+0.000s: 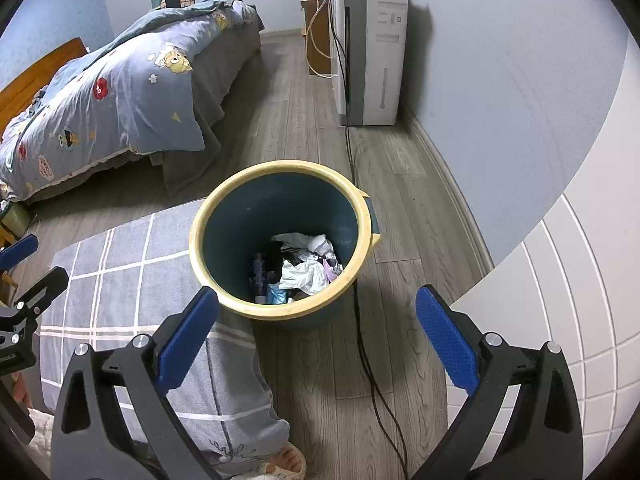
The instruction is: Collect trash
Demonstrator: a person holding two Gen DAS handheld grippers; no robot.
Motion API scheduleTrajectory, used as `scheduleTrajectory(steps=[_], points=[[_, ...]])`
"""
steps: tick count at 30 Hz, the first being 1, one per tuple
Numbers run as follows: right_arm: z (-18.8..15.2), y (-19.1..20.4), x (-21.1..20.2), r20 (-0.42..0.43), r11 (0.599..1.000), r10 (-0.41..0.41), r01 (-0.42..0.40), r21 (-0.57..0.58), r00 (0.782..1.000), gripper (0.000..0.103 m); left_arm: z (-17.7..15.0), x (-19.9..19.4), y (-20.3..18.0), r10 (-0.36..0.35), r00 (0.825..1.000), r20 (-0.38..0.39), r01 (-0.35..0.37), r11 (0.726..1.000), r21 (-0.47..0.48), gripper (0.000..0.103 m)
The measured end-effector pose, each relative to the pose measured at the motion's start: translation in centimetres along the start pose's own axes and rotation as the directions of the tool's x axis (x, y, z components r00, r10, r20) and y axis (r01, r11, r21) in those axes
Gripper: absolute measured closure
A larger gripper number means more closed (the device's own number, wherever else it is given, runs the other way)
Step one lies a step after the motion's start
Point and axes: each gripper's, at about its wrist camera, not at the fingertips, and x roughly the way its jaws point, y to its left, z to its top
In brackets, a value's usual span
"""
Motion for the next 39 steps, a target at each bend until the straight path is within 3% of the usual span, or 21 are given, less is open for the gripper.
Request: scheduleTrajectory(steps=[39], points=[[-0.14, -0.07, 0.46, -0.020, 1.000, -0.004, 0.004, 0.004, 1.000, 0.006, -0.07, 0.12, -0.73, 0.002, 1.000, -0.002, -0.002, 1.000, 0.017, 0.005]])
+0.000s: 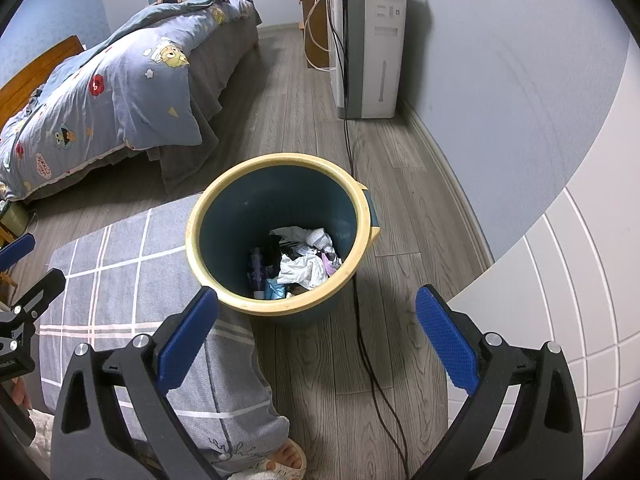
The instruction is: Collect trash
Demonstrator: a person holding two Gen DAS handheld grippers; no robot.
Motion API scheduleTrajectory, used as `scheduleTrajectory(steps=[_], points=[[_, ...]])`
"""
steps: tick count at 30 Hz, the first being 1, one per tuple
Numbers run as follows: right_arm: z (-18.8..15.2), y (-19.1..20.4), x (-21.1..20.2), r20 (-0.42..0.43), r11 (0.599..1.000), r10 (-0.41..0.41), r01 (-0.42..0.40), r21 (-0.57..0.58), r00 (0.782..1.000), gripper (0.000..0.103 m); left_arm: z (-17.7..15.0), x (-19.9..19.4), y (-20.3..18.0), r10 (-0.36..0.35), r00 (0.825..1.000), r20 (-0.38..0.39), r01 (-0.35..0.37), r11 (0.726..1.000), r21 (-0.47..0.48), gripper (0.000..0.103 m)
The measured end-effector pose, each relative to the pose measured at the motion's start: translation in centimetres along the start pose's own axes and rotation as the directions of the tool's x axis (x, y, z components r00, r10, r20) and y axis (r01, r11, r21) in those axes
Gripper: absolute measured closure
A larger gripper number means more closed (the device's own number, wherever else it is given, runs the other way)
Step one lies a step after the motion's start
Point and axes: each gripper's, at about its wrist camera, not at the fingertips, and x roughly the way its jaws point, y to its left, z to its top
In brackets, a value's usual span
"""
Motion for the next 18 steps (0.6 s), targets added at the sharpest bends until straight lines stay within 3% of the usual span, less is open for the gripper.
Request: scheduleTrajectory(steps=[18], points=[[-0.16, -0.03, 0.23, -0.008, 1.000, -0.003, 0.003, 0.003, 1.000, 0.006, 0.14, 0.13, -0.09, -0.023, 1.000, -0.005, 0.023, 1.000, -0.001, 0.005]])
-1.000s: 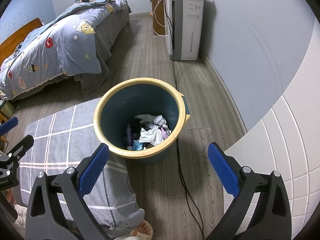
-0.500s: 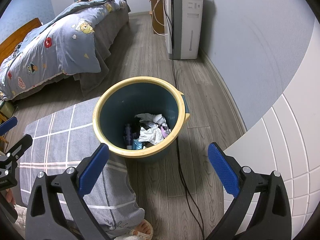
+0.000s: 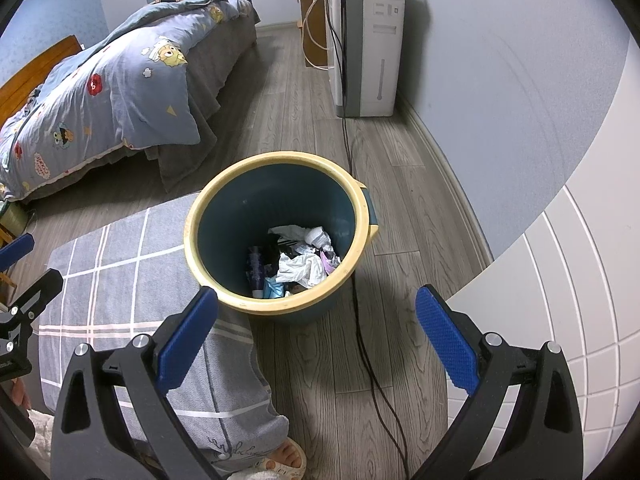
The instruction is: Collect trash
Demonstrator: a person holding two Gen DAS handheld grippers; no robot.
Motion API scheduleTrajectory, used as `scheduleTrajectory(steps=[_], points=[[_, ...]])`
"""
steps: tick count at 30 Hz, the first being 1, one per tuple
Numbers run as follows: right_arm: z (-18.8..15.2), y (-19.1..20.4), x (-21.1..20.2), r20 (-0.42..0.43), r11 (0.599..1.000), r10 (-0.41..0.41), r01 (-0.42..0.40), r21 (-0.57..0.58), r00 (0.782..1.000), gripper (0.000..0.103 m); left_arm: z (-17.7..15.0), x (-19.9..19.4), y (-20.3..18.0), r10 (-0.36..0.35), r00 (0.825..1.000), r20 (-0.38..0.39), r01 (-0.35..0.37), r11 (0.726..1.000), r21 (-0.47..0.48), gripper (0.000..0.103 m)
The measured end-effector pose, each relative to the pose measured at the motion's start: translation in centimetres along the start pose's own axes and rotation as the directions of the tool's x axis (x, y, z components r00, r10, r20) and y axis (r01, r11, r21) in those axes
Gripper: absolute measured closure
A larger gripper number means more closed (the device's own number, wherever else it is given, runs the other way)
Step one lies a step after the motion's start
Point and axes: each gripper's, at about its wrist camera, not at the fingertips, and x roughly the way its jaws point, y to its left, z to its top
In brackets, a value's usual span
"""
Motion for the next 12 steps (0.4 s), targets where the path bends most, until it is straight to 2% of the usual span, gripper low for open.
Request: scheduleTrajectory(steps=[6, 12], points=[[-0.05, 0.07, -0.02, -0.002, 1.000, -0.004, 0.004, 0.007, 1.000, 0.006, -0.01, 0.03, -0.27, -0.008, 1.000, -0.006, 0.008, 1.000, 0.003, 0.005], [-0.11, 0.20, 0.33, -0.027, 1.000, -0.015, 0.015, 0.023, 1.000, 0.006, 0.00, -0.38, 0.14, 0.016, 1.000, -0.009, -0.016, 1.000, 0.014, 0.005]])
